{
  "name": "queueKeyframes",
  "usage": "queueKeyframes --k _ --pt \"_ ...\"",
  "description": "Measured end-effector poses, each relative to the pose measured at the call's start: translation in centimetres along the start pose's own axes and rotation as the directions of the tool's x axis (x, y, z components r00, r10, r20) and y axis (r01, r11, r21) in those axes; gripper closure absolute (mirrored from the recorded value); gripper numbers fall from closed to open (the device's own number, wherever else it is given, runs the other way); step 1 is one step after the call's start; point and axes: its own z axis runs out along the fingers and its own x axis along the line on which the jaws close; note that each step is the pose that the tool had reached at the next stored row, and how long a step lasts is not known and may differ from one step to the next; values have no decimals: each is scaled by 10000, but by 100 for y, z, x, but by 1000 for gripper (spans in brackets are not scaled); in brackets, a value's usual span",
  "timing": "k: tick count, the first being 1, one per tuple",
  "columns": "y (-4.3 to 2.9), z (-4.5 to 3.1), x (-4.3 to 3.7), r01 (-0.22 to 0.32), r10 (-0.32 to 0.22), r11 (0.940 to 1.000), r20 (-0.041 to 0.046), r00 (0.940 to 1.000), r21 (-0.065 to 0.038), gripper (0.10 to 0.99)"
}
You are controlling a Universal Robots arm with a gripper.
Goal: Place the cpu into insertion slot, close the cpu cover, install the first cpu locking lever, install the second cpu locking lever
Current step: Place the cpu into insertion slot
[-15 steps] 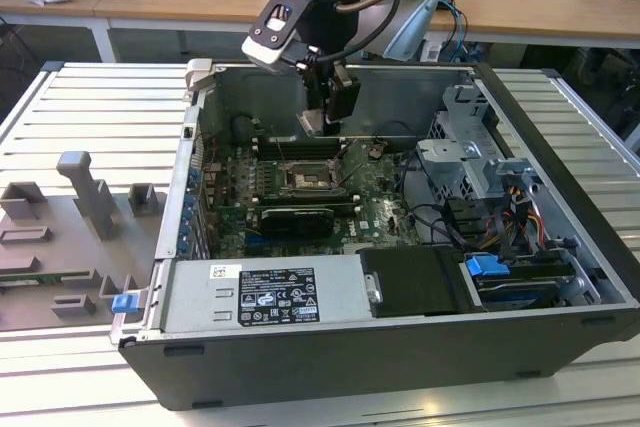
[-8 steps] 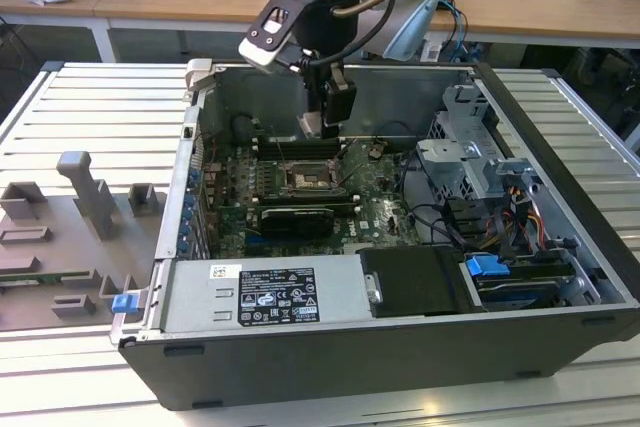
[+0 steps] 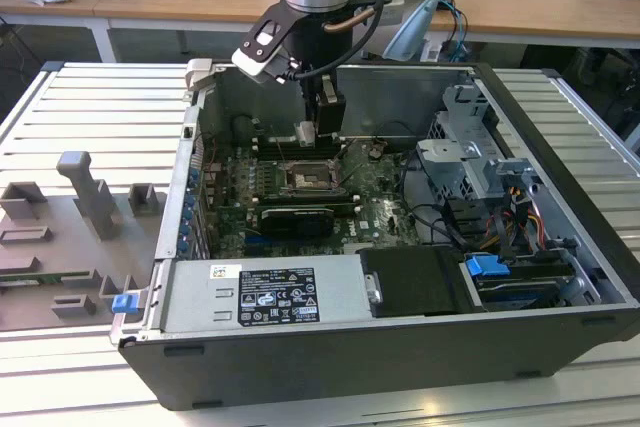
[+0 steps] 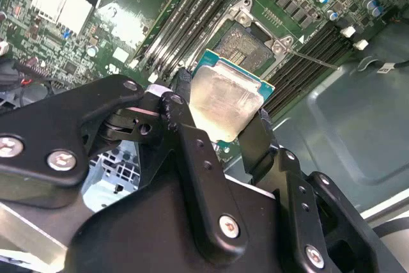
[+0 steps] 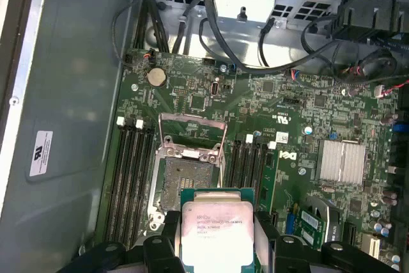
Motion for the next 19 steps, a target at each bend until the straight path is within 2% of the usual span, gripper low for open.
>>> queueKeyframes --k 5,19 --pt "-4 29 -1 -325 325 9995 28 9995 1 545" --pt "-7 70 -1 -328 328 9995 27 9995 0 545"
